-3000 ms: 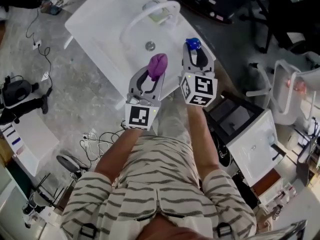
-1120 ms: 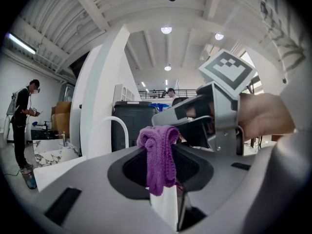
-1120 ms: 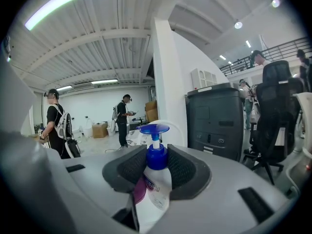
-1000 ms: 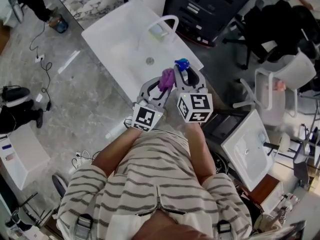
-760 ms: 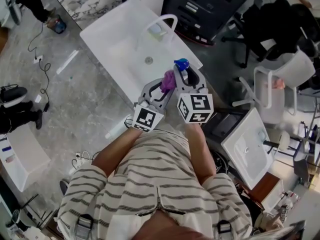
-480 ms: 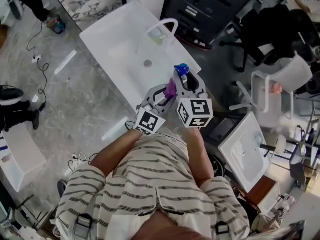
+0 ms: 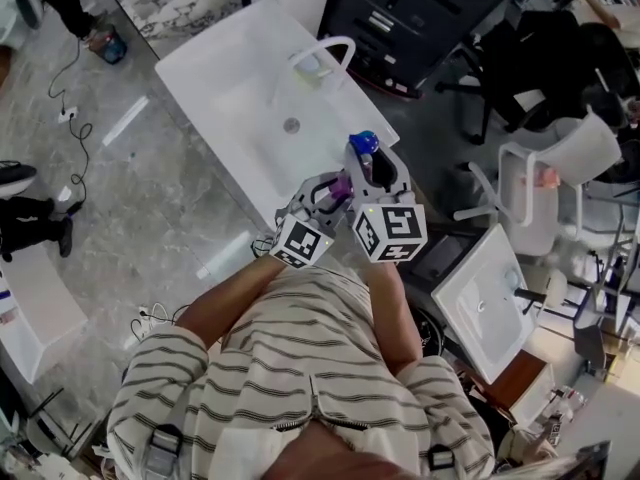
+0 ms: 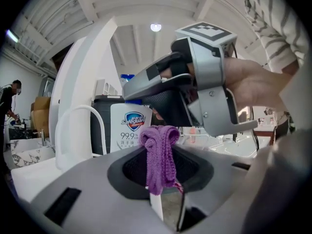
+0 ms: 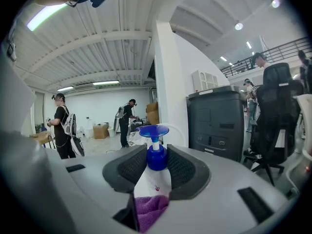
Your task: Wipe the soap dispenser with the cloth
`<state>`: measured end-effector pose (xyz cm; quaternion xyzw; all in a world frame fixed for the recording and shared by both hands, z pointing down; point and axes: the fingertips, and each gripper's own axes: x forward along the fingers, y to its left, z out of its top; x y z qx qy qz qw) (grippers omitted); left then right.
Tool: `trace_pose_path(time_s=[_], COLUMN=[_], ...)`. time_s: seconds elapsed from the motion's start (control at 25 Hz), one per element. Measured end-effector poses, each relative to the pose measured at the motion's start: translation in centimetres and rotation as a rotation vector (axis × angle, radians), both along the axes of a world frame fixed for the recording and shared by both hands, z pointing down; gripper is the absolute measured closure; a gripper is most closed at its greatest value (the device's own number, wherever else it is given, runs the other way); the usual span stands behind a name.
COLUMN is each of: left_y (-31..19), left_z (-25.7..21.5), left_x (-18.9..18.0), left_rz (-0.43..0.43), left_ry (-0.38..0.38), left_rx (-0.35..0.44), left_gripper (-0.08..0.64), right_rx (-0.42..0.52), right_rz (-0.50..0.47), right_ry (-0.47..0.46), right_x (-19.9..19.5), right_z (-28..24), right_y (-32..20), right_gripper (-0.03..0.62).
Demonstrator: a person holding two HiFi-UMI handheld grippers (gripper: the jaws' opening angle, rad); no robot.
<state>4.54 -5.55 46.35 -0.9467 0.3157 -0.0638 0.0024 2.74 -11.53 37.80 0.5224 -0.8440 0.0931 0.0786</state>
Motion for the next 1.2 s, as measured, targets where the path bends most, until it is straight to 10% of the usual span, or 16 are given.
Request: trace_pose_path(time_s=[1.2], left_y=[-1.8], left_z=[0.8], left_x=[-5.3], left_rz=[-0.112], left_ry=[0.002], left_rx=[-0.061], left_gripper=[0.440], right_rx=[0.000], right_rz=[0.019], right_ry=[-0.006], right_x=[0.5], right_z=[-0.1], right_y=[0.4], right_gripper=[0.459])
